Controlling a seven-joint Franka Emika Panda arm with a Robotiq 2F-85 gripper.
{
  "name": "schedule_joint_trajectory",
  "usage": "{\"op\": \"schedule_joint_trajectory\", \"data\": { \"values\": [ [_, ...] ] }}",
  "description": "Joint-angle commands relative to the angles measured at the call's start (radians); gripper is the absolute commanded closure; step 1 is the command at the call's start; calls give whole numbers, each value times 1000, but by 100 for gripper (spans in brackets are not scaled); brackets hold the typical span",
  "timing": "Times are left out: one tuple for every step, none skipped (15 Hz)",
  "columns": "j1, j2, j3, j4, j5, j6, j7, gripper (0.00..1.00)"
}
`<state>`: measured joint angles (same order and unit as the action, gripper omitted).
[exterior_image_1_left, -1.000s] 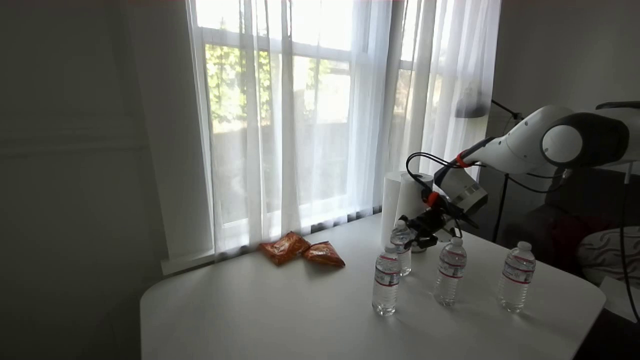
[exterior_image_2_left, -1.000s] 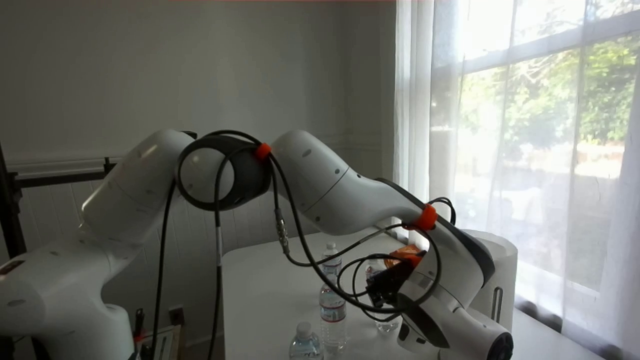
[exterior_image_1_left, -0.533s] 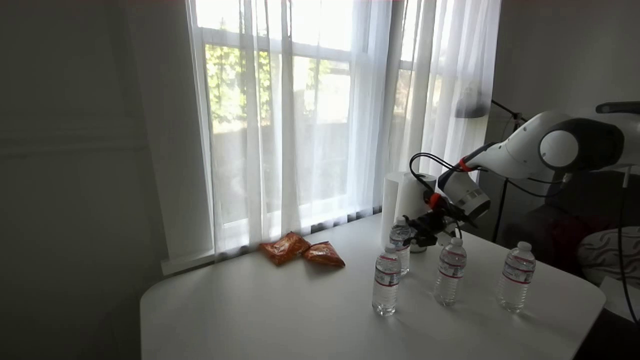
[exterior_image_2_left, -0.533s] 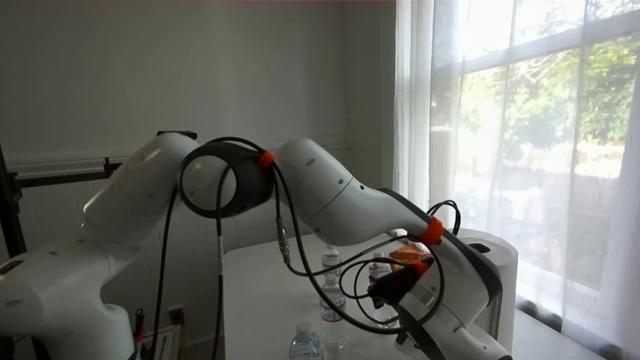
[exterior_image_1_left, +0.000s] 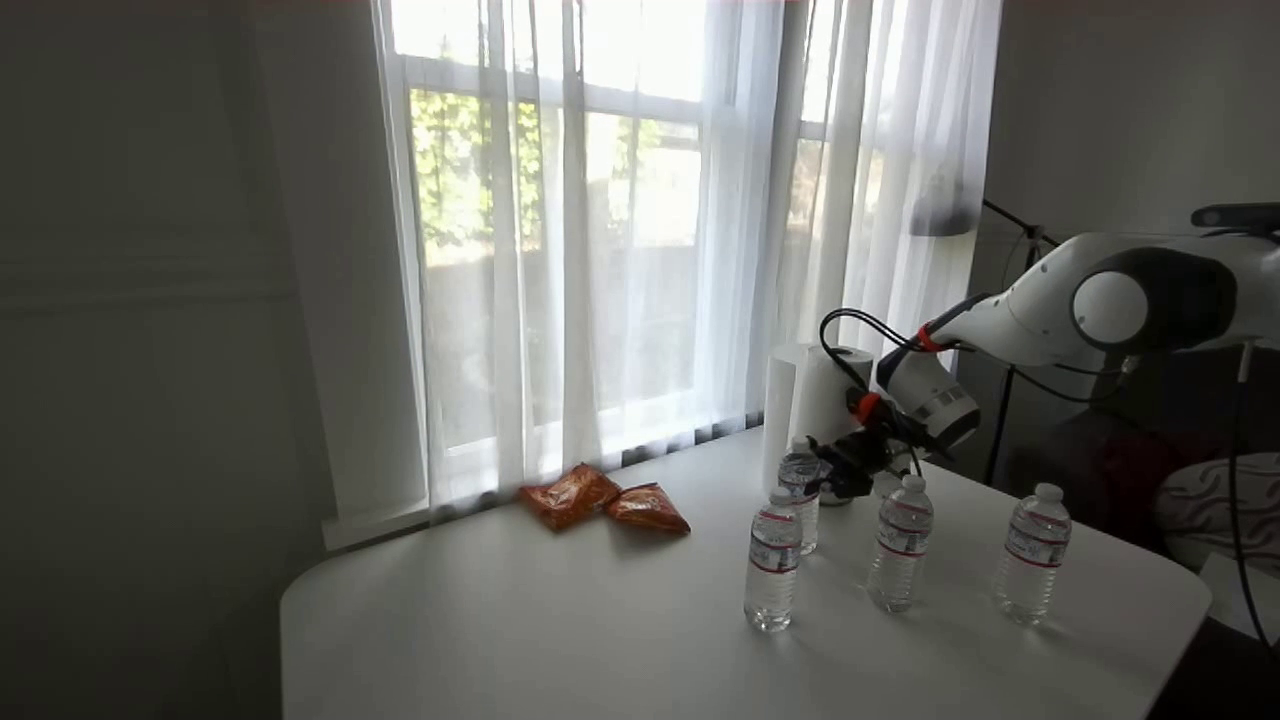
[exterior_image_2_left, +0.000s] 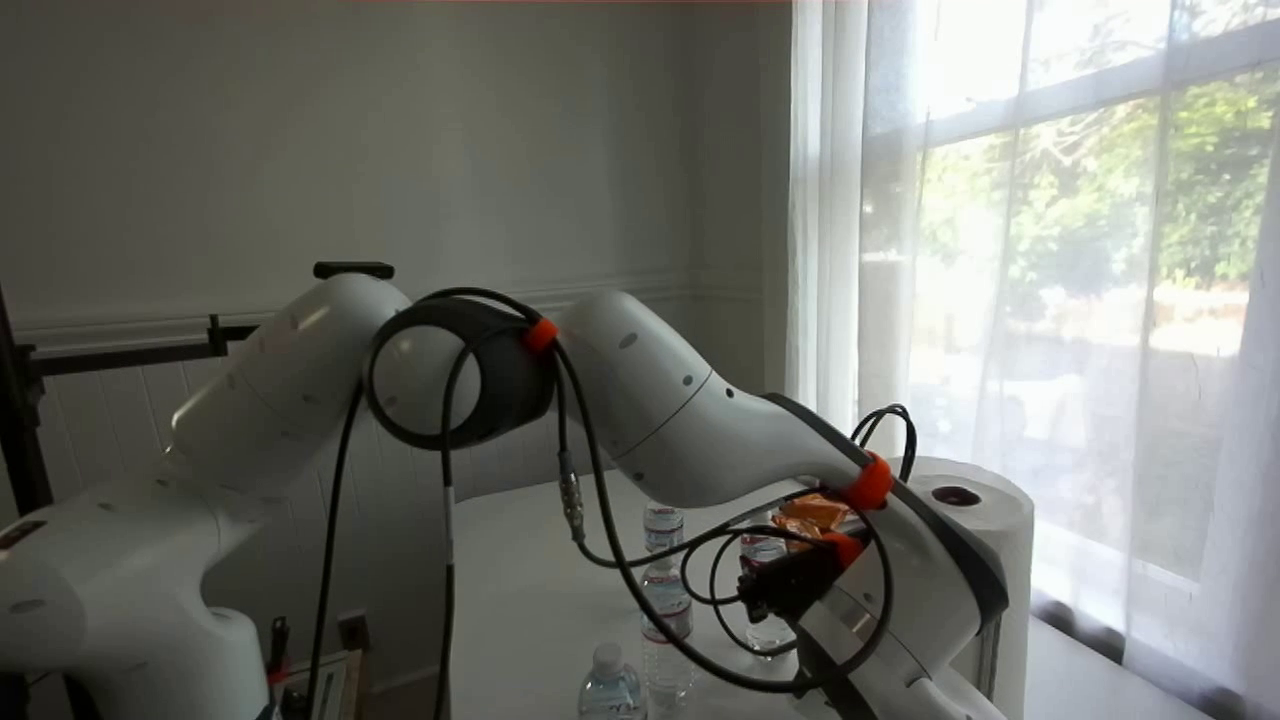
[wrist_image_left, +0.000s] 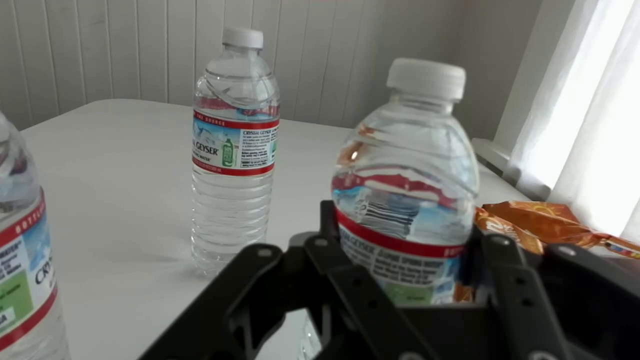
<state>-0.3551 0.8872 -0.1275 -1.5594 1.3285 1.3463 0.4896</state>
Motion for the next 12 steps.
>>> {"op": "schedule_joint_trajectory", "data": {
  "values": [
    [-4,26,-13,34,28,-40,39,31],
    [-4,27,-15,34,28,-39,44,22],
    [-4,29,-16,34,27,-39,46,16],
    [-4,28,-18,34,27,-37,49,8],
    [-4,26,-19,35,26,-38,51,2],
    [-4,22,-20,33,27,-39,51,0],
    [-2,17,-22,33,25,-40,49,0],
    [0,11,-24,32,20,-39,47,0],
    [3,7,-27,31,14,-37,44,0],
    [8,0,-31,30,5,-36,43,0],
    [11,-4,-34,33,-9,-44,45,0],
    [21,-12,-43,30,-21,-31,42,0]
  ]
}}
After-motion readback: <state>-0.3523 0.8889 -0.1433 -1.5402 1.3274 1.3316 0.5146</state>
